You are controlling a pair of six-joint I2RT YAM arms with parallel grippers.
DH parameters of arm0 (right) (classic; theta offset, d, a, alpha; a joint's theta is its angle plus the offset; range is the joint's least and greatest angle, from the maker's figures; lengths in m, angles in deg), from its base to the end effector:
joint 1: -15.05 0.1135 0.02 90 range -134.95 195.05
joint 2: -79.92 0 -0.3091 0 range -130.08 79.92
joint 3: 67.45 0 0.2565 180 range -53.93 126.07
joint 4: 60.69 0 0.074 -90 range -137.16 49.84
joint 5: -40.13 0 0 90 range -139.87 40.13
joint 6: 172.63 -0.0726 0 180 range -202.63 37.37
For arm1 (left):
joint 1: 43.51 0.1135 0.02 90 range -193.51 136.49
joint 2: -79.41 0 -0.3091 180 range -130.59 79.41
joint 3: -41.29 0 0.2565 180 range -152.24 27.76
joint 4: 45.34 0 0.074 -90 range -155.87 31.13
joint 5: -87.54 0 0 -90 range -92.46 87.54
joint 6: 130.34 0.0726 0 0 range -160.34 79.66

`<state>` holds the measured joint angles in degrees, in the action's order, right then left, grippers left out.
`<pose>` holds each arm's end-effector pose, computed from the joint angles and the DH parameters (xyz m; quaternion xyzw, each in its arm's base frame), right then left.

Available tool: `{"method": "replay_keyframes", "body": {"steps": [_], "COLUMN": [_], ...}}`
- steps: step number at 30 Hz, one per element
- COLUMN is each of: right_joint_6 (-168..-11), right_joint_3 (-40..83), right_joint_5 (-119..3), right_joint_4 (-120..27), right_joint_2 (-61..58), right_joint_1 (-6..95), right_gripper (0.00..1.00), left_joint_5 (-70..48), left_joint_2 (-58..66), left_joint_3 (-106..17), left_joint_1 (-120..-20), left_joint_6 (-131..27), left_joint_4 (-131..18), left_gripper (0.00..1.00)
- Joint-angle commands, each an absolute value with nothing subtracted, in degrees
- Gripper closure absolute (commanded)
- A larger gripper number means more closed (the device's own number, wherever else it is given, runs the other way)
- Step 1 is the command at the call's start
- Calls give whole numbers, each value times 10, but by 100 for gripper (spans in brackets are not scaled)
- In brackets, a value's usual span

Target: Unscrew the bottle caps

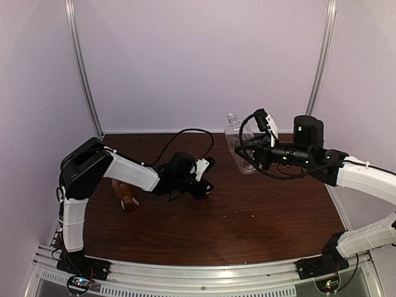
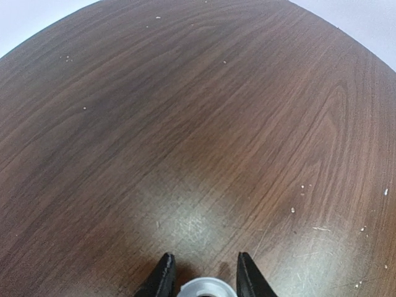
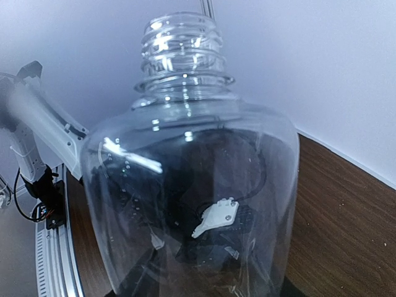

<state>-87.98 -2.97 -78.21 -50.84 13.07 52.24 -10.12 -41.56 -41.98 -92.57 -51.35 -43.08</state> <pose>0.2098 0.2025 0.3579 -0.3548 0.6836 0.3984 0.4981 0.3209 -0.3847 0.1370 0.3180 0.8284 -0.2803 0.3662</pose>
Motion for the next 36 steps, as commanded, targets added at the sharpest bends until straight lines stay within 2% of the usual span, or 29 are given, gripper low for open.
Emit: {"method": "replay_keyframes", "body": {"steps": [1,8,22,30,36], "right_joint_6": [-884,-886,-885,-882,-870], "right_joint_3": [-37,-44,-50,-63,-67], "right_joint_5": [-784,-786,-790,-793,-816], "right_joint_4": [-525,-529,-526,-524,-522], "right_joint_2": [141,140,145,154,157], "right_joint_1": [517,511,503,496,493], "right_gripper": [55,55,55,55,54], "left_joint_5": [-98,-100,-103,-140,-157], "left_joint_2": [-428,-428,-415,-335,-272], "left_joint_3": [-409,-409,-423,-422,-467], "left_joint_1": [-921,-920,-913,-913,-913], "left_joint_6": [-507,-501,-500,-503,-501], "left_joint_4": [-413,-420,-464,-474,-569], "left_gripper": [75,72,48,32,24]}}
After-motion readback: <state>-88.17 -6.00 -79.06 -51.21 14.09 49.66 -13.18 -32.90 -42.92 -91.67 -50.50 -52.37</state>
